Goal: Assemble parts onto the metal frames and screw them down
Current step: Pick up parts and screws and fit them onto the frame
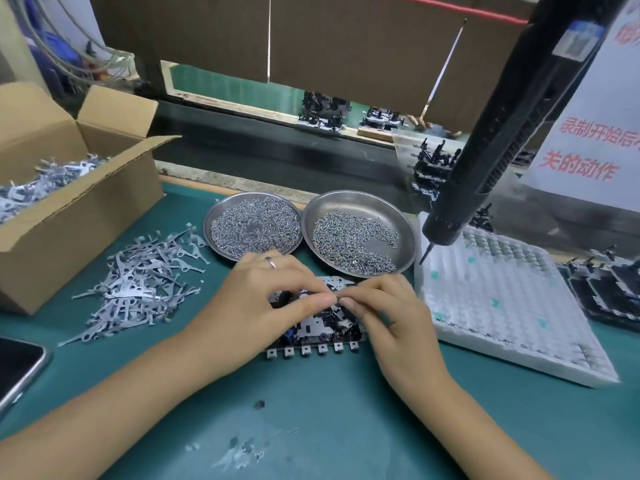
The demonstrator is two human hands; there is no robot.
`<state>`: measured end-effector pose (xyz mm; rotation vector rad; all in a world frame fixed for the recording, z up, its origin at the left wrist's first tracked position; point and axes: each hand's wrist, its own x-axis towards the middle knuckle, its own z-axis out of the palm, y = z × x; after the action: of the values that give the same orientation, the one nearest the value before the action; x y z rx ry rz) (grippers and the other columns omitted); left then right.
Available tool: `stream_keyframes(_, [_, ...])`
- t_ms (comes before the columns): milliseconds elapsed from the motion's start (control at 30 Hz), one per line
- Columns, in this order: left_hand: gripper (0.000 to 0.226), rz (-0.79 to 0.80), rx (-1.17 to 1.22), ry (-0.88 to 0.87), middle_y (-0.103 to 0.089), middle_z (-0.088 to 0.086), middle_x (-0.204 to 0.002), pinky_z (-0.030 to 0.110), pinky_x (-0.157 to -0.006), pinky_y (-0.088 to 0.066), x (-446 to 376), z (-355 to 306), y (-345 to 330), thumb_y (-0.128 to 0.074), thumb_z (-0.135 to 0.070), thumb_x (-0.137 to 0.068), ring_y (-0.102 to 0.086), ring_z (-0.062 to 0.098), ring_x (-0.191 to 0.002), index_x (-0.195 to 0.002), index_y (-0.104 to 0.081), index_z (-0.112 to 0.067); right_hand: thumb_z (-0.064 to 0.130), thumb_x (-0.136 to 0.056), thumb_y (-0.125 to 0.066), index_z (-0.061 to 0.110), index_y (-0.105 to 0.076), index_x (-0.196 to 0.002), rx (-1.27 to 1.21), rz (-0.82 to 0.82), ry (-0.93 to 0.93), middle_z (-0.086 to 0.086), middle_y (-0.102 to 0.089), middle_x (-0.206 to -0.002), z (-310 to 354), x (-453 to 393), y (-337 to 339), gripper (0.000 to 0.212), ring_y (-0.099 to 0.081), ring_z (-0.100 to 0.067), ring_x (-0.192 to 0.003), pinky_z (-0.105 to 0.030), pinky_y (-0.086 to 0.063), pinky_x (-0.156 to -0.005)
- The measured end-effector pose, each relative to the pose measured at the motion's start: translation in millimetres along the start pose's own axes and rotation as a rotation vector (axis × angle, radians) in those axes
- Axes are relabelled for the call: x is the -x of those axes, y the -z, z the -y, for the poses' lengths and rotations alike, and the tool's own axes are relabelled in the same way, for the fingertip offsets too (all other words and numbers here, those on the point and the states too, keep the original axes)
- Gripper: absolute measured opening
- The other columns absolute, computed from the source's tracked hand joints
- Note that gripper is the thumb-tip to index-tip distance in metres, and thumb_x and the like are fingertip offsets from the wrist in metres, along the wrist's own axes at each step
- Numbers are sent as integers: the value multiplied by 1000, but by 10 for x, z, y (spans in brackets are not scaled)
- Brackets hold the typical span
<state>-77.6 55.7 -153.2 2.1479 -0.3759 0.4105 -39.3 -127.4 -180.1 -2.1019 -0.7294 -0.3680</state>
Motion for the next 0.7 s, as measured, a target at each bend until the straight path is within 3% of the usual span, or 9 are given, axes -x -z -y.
stream_keyframes(167, [15, 29, -72, 30, -68, -20, -85, 32, -91, -34, 8, 25, 3, -69, -53, -75, -58, 3, -88, -83, -73, -40, 21, -87, -58, 13, -74, -89, 41, 91, -42, 3, -55, -82, 26, 7, -40, 18, -48, -15, -86, -20, -37, -79])
stream_keyframes(300, [14, 66, -81, 90, -68, -20, -74, 41, -85, -41, -17, 62, 38, -68, -51, -76, -57, 4, -78, -79, -74, -39, 23, -88, -56, 13, -74, -91, 22, 138, -65, 4, -54, -82, 50, 22, -78, 21, -48, -16, -87, -28, -38, -80])
stream_keyframes(500, [20, 110, -80, 193, -64, -32, -75, 30, -80, -38, -37, 84, 66, -56, -58, -66, -56, 2, -79, -75, -69, -46, 21, -90, -55, 12, -74, -93, -26, 138, -70, 2, -56, -84, 24, 56, -111, 21, -47, -14, -87, -18, -37, -81])
stream_keyframes(633, [18, 157, -142, 200, -64, -25, -70, 35, -89, -36, -23, 83, 66, -50, -59, -69, -53, 2, -80, -71, -65, -47, 21, -89, -57, 15, -74, -100, -31, 119, -36, 2, -57, -89, -4, 64, -118, 21, -49, -13, -90, -20, -38, -83])
stream_keyframes(700, [18, 165, -151, 223, -62, -23, -68, 31, -85, -35, -15, 83, 73, -51, -59, -69, -52, 2, -81, -68, -64, -46, 17, -88, -59, 15, -73, -103, -36, 76, 9, 2, -59, -91, -10, 76, -121, 20, -52, -14, -91, -23, -41, -82])
